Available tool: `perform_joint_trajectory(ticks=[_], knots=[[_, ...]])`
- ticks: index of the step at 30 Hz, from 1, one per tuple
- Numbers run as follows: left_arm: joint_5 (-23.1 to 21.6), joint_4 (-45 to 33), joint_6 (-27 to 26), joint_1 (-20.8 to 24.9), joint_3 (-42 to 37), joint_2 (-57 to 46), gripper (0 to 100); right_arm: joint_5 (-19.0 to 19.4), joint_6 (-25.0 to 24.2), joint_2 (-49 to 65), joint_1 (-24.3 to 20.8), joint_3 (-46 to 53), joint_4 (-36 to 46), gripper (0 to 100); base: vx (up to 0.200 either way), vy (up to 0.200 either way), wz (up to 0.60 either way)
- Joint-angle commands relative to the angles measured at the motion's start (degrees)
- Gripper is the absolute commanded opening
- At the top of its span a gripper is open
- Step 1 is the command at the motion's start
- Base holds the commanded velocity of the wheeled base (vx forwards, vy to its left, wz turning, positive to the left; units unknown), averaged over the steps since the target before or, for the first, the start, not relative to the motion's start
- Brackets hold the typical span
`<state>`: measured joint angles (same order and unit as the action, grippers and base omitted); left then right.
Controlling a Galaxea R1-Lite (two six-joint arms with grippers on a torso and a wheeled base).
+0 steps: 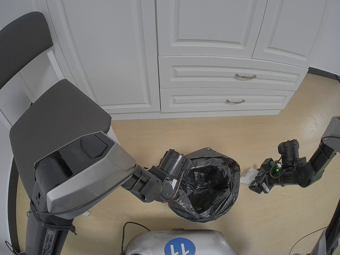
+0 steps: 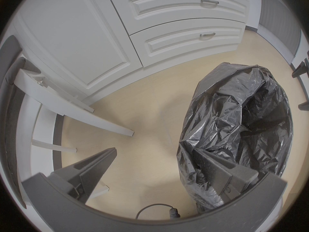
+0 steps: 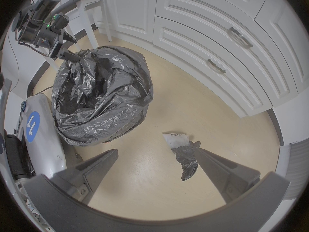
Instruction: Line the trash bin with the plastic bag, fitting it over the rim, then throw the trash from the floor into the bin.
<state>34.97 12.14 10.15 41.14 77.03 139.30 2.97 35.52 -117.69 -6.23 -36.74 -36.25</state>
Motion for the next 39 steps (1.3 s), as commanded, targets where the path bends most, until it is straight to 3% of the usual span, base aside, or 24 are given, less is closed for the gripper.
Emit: perform_joint_trajectory(ticks=[1,11,17,22,26,32,39], knots=[[-0.17,0.25,0.92,-0.36,0.31,1.59,100,0.01,-0.02,-1.76,-0.1,-0.26,-0.13,100,0.0,0.0,0.0],[-1.66,7.63,1.27,-0.45,1.54,6.68,100,1.86,-1.69,-3.16,-2.12,-1.14,-0.13,100,0.0,0.0,0.0],[-1.66,8.25,1.97,-0.54,0.66,5.45,100,3.97,-9.6,-2.81,-5.99,-1.58,-0.04,100,0.0,0.0,0.0],[-1.75,8.78,2.77,-0.36,-1.62,3.34,100,3.79,-12.32,-3.6,-8.1,-2.02,-0.04,100,0.0,0.0,0.0],[-1.66,10.89,3.38,-0.01,-3.56,2.47,100,2.21,-14.43,-6.06,-9.77,-3.34,-0.48,100,0.0,0.0,0.0],[-1.66,13.7,3.56,1.48,-7.42,0.88,100,-5.44,-16.28,-9.84,-10.38,-3.6,-7.34,100,0.0,0.0,0.0],[-1.66,17.21,3.64,2.1,-11.55,-0.52,100,-5.7,-15.84,-8.96,-9.77,-2.98,-7.95,100,0.0,0.0,0.0]])
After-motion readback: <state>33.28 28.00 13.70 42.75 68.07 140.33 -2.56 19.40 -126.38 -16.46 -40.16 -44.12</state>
